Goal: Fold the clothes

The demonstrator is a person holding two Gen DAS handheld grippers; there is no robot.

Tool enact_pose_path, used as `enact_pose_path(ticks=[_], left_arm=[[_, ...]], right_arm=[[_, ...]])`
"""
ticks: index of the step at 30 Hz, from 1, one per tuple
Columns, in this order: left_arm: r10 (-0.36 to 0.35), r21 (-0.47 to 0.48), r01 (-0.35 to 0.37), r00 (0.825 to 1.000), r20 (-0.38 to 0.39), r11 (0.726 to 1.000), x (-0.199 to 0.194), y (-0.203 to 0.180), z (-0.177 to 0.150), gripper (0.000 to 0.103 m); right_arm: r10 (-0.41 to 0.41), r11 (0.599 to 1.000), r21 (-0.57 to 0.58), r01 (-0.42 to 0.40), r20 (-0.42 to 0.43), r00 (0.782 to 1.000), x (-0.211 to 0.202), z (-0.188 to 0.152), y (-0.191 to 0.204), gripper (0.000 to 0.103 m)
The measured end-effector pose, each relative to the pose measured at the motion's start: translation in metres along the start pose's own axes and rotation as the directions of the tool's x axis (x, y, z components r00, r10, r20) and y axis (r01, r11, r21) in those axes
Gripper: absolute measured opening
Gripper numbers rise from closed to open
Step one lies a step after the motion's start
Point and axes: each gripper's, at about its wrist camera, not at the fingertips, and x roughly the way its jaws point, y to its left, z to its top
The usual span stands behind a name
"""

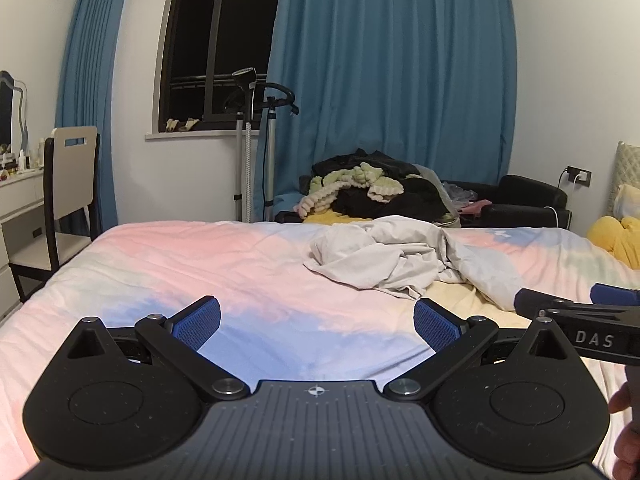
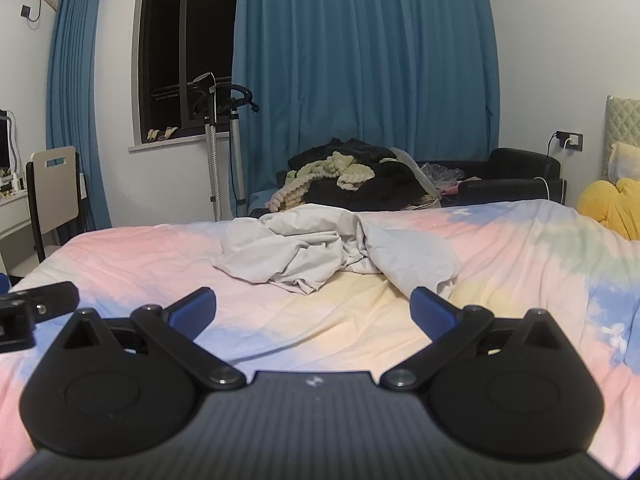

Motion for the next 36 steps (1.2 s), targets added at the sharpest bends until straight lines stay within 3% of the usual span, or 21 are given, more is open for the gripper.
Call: enact_pose_path(ticks=[12, 36], left_arm=[[0.004, 0.005, -0.004, 0.999, 0.035, 1.0, 0.0, -0.01, -0.004, 0.103], [0.016, 0.023, -0.017, 0.999, 0.042, 1.0, 0.0, -0.013, -0.004, 0.103]], right_arm=[[0.073, 0.997, 0.007, -0.073, 0.041, 0.997, 0.0, 0.004, -0.015, 0.103], [0.114, 0.992, 0.045, -0.116, 0.037, 0.993, 0.001, 0.001, -0.021, 0.103]])
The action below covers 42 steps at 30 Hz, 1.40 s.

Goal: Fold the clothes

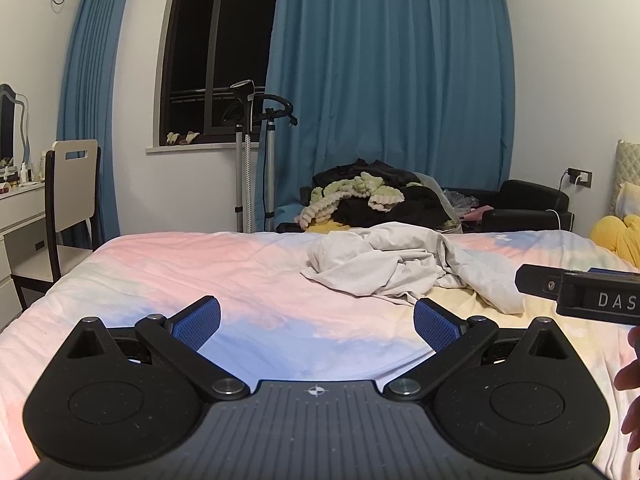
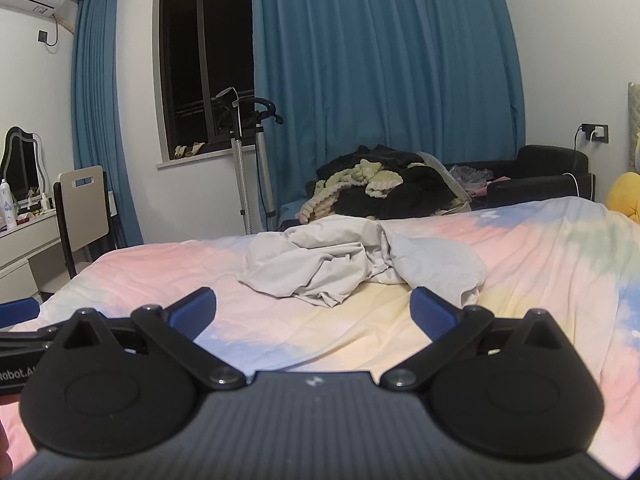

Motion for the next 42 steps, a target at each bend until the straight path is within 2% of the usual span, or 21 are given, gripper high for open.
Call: enact_pose_path(ticks=[7, 10, 13, 16, 18, 22, 25, 28, 34, 35, 38, 40, 41, 42], left_arm=[[0.021, 0.015, -0.021, 1.0, -0.01, 1.0, 0.004, -0.002, -0.003, 0.103], [0.024, 0.079, -0.023, 1.0, -0.011, 0.997, 0.009, -0.005, 0.001, 0.103], [0.019, 0.173, -0.013, 0.999, -0.03, 0.985, 0.025, -0.013, 0.007, 0.103], [0.0, 0.242, 0.01, 0.999, -0.044, 0.97, 0.047, -0.022, 0.013, 0.103], [-0.02, 0.276, 0.036, 0.998, -0.06, 0.961, 0.069, -0.029, 0.013, 0.103], [-0.059, 0.357, 0.087, 0.994, -0.087, 0.93, 0.132, -0.051, 0.002, 0.103], [-0.125, 0.425, 0.154, 0.987, -0.097, 0.892, 0.184, -0.069, -0.012, 0.103], [-0.145, 0.493, 0.169, 0.986, -0.086, 0.854, 0.23, -0.089, -0.022, 0.101], [-0.178, 0.5, 0.192, 0.981, -0.076, 0.844, 0.309, -0.127, -0.02, 0.097], [-0.174, 0.5, 0.189, 0.982, -0.076, 0.845, 0.319, -0.133, -0.021, 0.092], [-0.129, 0.465, 0.19, 0.979, -0.16, 0.865, 0.348, -0.146, -0.023, 0.055], [-0.124, 0.419, 0.2, 0.972, -0.2, 0.886, 0.356, -0.145, -0.022, 0.039], [-0.132, 0.396, 0.207, 0.969, -0.208, 0.895, 0.356, -0.143, -0.02, 0.024], [-0.13, 0.372, 0.204, 0.968, -0.216, 0.905, 0.353, -0.14, -0.016, 0.017]], right_arm=[[-0.013, 1.0, -0.017, 0.013, 0.006, 1.0, 0.0, 0.0, 0.0, 0.103], [-0.046, 0.999, -0.024, 0.047, 0.005, 0.999, 0.002, 0.0, -0.004, 0.103], [-0.113, 0.994, -0.004, 0.113, -0.012, 0.994, 0.007, -0.001, -0.015, 0.103], [-0.119, 0.992, 0.048, 0.119, 0.009, 0.993, 0.011, 0.0, -0.03, 0.103], [-0.1, 0.994, 0.051, 0.098, 0.032, 0.995, 0.013, 0.001, -0.037, 0.103], [-0.083, 0.991, 0.101, 0.083, -0.002, 0.997, 0.019, 0.001, -0.05, 0.103], [-0.097, 0.982, 0.159, 0.1, -0.027, 0.995, 0.027, -0.003, -0.064, 0.103], [-0.127, 0.971, 0.198, 0.135, -0.052, 0.99, 0.04, -0.009, -0.082, 0.103], [-0.154, 0.958, 0.233, 0.169, -0.08, 0.985, 0.074, -0.023, -0.105, 0.103], [-0.154, 0.961, 0.22, 0.17, -0.087, 0.984, 0.08, -0.026, -0.106, 0.103], [-0.149, 0.968, 0.189, 0.167, -0.11, 0.983, 0.096, -0.035, -0.109, 0.103], [-0.133, 0.968, 0.199, 0.154, -0.113, 0.985, 0.103, -0.039, -0.112, 0.103], [-0.128, 0.967, 0.205, 0.15, -0.118, 0.985, 0.106, -0.041, -0.114, 0.103], [-0.125, 0.966, 0.209, 0.15, -0.125, 0.984, 0.109, -0.042, -0.115, 0.103]])
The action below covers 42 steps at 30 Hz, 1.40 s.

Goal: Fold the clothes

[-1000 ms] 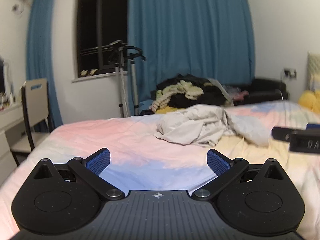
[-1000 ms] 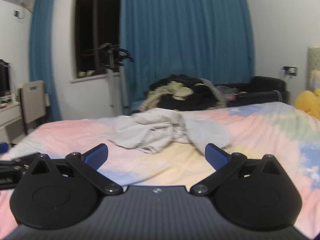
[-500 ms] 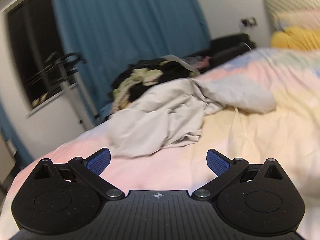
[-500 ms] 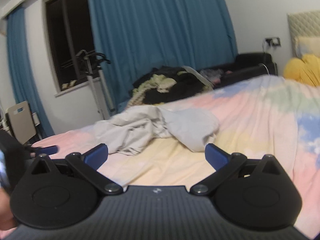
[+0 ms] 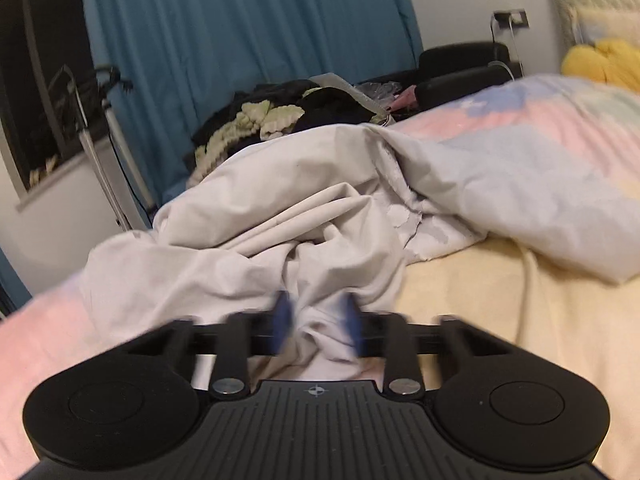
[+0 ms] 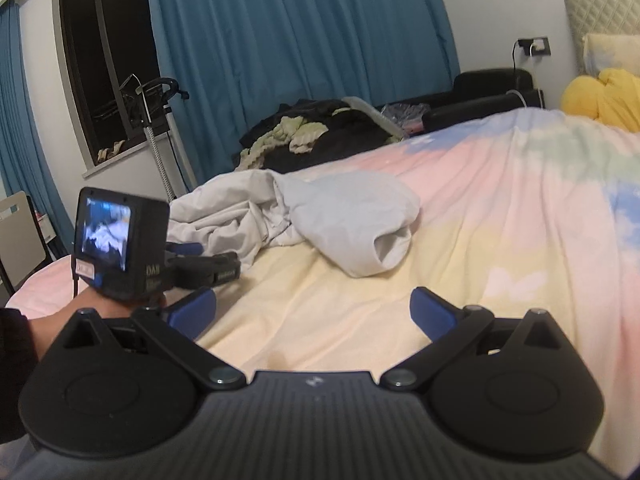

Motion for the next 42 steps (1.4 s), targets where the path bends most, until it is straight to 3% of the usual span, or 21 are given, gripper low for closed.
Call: enact_pose_path(ticks=[4, 15, 19, 24, 29, 32, 35, 37, 38, 39, 42], left_arm=[[-0.029, -0.115, 0.026, 0.999, -0.024, 0.993, -0.036, 0.021, 0.01, 0.01], [-0.092, -0.245, 0.088, 0.996, -0.007, 0.965, -0.202, 0.081, 0.003, 0.008], [-0.131, -0.275, 0.123, 0.991, -0.01, 0.954, -0.266, 0.098, -0.017, 0.008], [-0.18, -0.325, 0.15, 0.981, -0.066, 0.934, -0.33, 0.106, -0.063, 0.008], [-0.154, -0.334, 0.111, 0.982, -0.107, 0.936, -0.345, 0.104, -0.116, 0.006], [-0.148, -0.358, 0.104, 0.984, -0.096, 0.928, -0.346, 0.119, -0.125, 0.007], [-0.154, -0.351, 0.129, 0.987, -0.046, 0.927, -0.349, 0.124, -0.116, 0.017], [-0.161, -0.323, 0.146, 0.987, -0.019, 0.935, -0.347, 0.122, -0.108, 0.037], [-0.161, -0.304, 0.151, 0.987, -0.009, 0.941, -0.345, 0.119, -0.104, 0.055], [-0.162, -0.284, 0.157, 0.987, 0.005, 0.946, -0.342, 0.111, -0.099, 0.063], [-0.168, -0.222, 0.171, 0.985, 0.033, 0.96, -0.325, 0.093, -0.086, 0.065]], right_arm=[[0.007, 1.0, -0.006, -0.007, 0.002, 1.0, 0.001, 0.001, -0.001, 0.103], [0.011, 0.998, -0.067, -0.004, 0.093, 0.996, -0.031, 0.012, 0.01, 0.103], [0.014, 0.996, -0.085, -0.005, 0.11, 0.994, -0.043, 0.016, 0.013, 0.103], [0.024, 0.995, -0.098, -0.014, 0.105, 0.994, -0.058, 0.018, 0.018, 0.103], [0.063, 0.995, -0.079, -0.056, 0.088, 0.994, -0.075, 0.02, 0.024, 0.103], [0.08, 0.992, -0.107, -0.072, 0.076, 0.994, -0.081, 0.019, 0.034, 0.103], [0.07, 0.988, -0.141, -0.061, 0.06, 0.996, -0.083, 0.015, 0.041, 0.103], [0.057, 0.989, -0.14, -0.048, 0.061, 0.997, -0.083, 0.015, 0.041, 0.103], [0.053, 0.99, -0.132, -0.045, 0.06, 0.997, -0.082, 0.016, 0.04, 0.103], [0.049, 0.992, -0.123, -0.042, 0.058, 0.997, -0.081, 0.016, 0.039, 0.103], [0.034, 0.994, -0.107, -0.03, 0.042, 0.999, -0.077, 0.017, 0.035, 0.103]])
